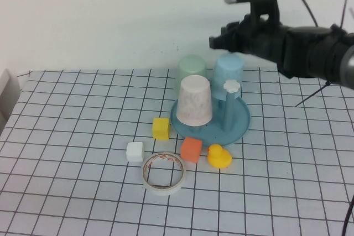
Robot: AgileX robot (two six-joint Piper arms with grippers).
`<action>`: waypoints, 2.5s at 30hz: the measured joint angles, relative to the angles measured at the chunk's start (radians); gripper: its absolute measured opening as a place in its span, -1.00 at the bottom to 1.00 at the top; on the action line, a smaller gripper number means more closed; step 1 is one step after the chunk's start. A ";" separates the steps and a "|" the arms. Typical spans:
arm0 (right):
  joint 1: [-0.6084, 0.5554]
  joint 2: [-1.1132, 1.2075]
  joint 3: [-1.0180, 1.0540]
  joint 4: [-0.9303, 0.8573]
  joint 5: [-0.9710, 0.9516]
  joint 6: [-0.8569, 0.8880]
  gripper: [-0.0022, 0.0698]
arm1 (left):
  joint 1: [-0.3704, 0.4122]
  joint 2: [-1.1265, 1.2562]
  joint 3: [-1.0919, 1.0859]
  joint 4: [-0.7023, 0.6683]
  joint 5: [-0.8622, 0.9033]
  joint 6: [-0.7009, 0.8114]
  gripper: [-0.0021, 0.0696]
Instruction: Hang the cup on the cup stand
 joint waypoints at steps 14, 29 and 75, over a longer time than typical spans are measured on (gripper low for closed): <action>0.000 -0.592 0.448 0.002 0.107 0.024 -0.93 | 0.000 0.000 0.000 0.000 -0.002 -0.003 -0.95; 0.000 -1.379 1.068 -0.006 0.268 0.005 -0.94 | 0.000 0.000 0.000 0.000 -0.002 -0.003 -0.95; -0.500 -2.084 1.519 -1.864 0.547 1.741 -0.94 | 0.000 0.000 0.000 0.000 0.005 -0.005 -0.95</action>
